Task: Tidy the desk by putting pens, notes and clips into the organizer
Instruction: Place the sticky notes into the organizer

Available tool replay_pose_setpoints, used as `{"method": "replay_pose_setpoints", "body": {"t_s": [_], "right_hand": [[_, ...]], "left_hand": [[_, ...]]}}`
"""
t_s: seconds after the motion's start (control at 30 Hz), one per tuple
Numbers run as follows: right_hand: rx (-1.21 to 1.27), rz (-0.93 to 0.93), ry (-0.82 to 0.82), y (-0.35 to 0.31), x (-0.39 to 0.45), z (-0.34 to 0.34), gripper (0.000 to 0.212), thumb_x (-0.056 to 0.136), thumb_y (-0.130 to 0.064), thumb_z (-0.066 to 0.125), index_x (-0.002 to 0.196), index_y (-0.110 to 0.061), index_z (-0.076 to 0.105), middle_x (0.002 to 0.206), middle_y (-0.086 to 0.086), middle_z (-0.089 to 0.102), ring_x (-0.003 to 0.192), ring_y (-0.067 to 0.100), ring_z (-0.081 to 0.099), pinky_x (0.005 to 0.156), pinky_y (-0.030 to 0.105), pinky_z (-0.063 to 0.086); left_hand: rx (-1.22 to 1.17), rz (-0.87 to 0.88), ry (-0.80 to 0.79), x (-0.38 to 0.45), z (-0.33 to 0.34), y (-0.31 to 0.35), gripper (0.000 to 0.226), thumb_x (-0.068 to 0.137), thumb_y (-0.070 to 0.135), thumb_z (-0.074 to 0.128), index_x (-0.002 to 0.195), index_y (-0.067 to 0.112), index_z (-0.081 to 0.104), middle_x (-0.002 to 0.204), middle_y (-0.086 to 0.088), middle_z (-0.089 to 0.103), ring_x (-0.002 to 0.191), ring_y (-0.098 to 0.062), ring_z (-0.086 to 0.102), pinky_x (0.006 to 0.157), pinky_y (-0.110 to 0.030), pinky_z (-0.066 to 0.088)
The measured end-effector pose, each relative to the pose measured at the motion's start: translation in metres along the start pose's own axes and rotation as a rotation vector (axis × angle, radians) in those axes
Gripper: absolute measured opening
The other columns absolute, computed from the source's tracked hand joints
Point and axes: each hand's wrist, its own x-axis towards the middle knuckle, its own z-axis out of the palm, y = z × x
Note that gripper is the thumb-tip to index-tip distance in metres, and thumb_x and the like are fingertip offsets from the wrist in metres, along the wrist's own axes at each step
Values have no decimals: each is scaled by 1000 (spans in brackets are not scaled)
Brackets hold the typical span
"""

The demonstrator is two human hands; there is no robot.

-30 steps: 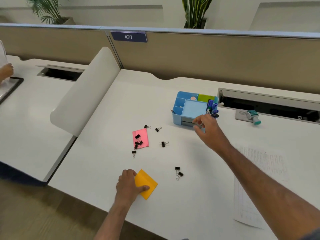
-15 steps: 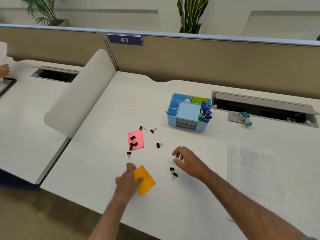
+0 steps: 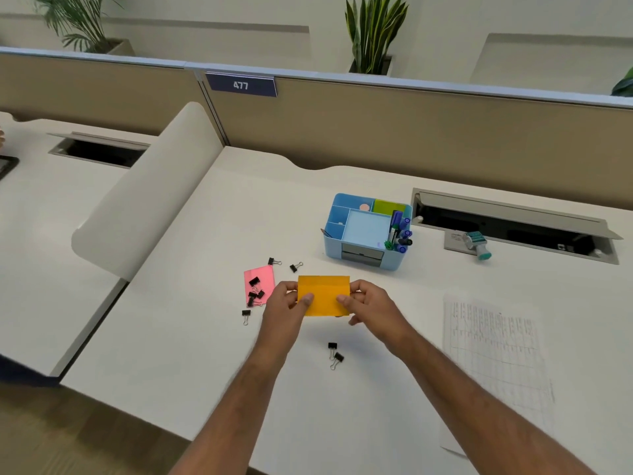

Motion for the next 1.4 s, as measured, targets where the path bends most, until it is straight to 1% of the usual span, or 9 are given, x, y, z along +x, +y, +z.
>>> {"method": "replay_pose_setpoints", "body": {"t_s": [0.13,0.37,0.5,0.63,0.73,0.9,1.03,1.17,1.4], "right_hand": [[-96,-110,41,-17,6,-17,14,103,-26,66,113,-17,64,99,2,78,86,19,77,62,29,57],[-449,-350,216,-72,36,-84,12,106,-29,59,114,-26,67,98,-8,68,87,6,63,70,21,48],[-548,-445,357,-105,58,-123,14,106,-28,57,112,-24,69,99,-3,71,91,17,67,80,35,56],[-621,-443,429,-120,82,-143,20,107,-28,55,118,-18,68,113,1,68,104,20,64,88,44,56],[-717,-437,443,-120,99,-150,19,107,-26,54,117,-19,69,112,1,66,104,18,61,88,40,53],[-893,-399,413,-114,123,-153,21,106,-23,55,119,-16,70,112,5,68,104,24,62,88,42,52],[-1020,-340,394,-105,134,-151,23,106,-22,54,123,-16,68,117,8,71,110,32,62,94,49,51],[-1074,-312,440,-99,138,-152,29,108,-23,49,132,-23,66,125,4,71,115,32,60,98,49,45],[-1139,-249,452,-93,136,-157,32,110,-25,46,137,-28,64,129,3,70,121,31,59,102,51,39]], "left_hand": [[-76,4,-9,9,15,6,20,96,31,70,110,33,56,108,16,70,95,3,67,73,-14,48],[-11,75,-3,30,12,-9,13,93,28,70,103,34,63,103,15,70,93,-5,66,79,-22,49],[120,119,8,46,1,-22,16,93,22,71,100,33,61,106,14,68,99,-9,65,80,-25,49],[288,161,51,63,-11,-30,20,92,20,73,102,33,61,111,17,63,105,-5,59,81,-24,47],[411,193,95,76,-23,-32,22,90,14,75,107,24,64,110,16,61,105,-15,59,94,-38,49],[586,187,162,97,-48,-34,28,87,20,77,111,25,64,112,15,60,114,-24,55,101,-43,42],[769,101,150,117,-69,-33,55,78,40,85,125,24,61,126,4,59,121,-28,52,101,-43,41],[978,-41,26,130,-88,-35,94,68,56,87,147,26,46,149,1,44,135,-29,43,107,-44,38],[1074,-68,-53,134,-91,-45,107,67,62,85,154,27,34,153,3,37,137,-27,40,108,-44,36]]}}
